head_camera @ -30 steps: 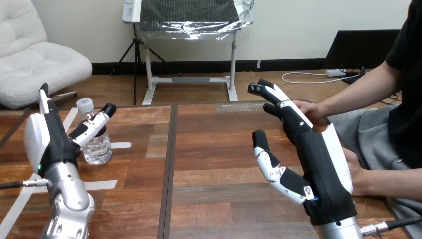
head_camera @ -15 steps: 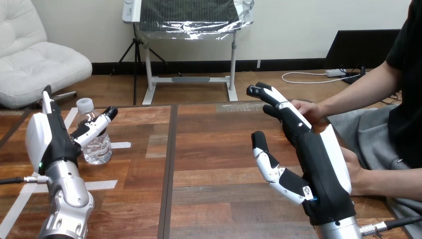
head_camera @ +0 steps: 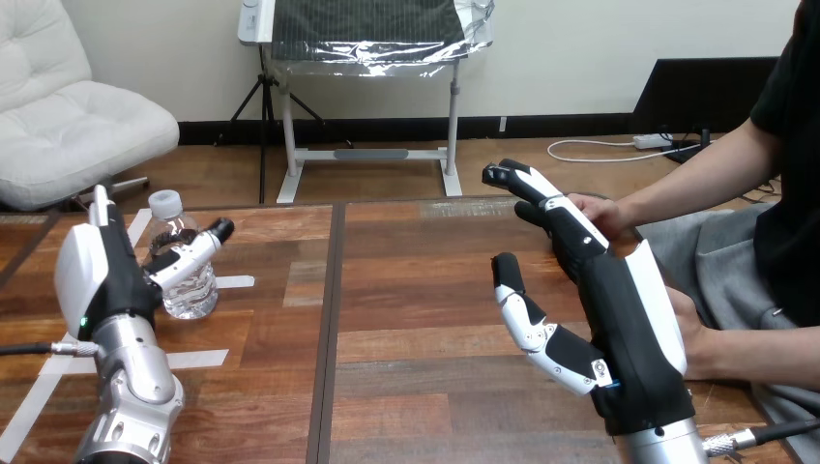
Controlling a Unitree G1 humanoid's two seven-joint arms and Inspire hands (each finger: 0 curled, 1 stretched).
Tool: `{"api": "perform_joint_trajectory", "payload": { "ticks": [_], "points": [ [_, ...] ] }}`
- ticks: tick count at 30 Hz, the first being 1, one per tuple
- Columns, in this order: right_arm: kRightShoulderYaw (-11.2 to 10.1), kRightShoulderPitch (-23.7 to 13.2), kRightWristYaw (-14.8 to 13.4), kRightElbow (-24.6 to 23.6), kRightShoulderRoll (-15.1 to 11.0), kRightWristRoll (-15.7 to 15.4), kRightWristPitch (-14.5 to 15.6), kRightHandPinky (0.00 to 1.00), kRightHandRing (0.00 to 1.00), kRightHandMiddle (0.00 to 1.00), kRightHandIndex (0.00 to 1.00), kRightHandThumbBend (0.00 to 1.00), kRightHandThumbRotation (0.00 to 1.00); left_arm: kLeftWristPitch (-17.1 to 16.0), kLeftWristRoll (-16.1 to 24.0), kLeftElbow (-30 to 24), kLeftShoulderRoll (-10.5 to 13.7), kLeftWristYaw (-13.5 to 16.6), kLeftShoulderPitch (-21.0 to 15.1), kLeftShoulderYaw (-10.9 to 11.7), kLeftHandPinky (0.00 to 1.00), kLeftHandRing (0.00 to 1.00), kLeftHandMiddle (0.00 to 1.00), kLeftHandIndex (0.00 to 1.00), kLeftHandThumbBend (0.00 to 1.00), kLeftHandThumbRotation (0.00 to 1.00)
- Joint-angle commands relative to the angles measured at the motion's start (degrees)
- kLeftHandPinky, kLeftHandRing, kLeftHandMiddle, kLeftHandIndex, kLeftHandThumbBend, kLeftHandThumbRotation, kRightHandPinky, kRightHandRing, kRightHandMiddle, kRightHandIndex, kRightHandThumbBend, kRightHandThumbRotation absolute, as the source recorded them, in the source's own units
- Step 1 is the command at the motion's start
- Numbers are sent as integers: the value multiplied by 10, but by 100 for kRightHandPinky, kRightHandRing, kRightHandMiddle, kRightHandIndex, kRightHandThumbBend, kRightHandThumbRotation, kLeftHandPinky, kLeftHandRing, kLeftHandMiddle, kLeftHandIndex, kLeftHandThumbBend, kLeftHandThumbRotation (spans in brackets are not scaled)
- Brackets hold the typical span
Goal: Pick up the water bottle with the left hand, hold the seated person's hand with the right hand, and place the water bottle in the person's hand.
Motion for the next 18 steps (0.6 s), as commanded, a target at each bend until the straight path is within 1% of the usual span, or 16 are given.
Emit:
{"api": "perform_joint_trajectory", "payload": {
  "ticks": [1,5,12,18],
  "points": [
    [-9,-37,2,0,-5,6,-11,89,91,92,83,14,0,1,20,10,23,6,-55,-24,86,93,95,95,92,51],
    [-10,-38,4,3,-5,6,-14,89,92,92,83,15,0,-2,27,19,25,10,-60,-33,85,92,94,94,92,51],
    [-11,-38,5,2,-5,5,-13,89,92,91,83,15,0,10,41,27,25,19,-69,-51,85,91,93,92,93,52],
    [-12,-37,6,2,-6,5,-14,89,91,91,83,15,0,7,49,32,25,29,-74,-62,85,91,92,90,92,51]
  ]
}}
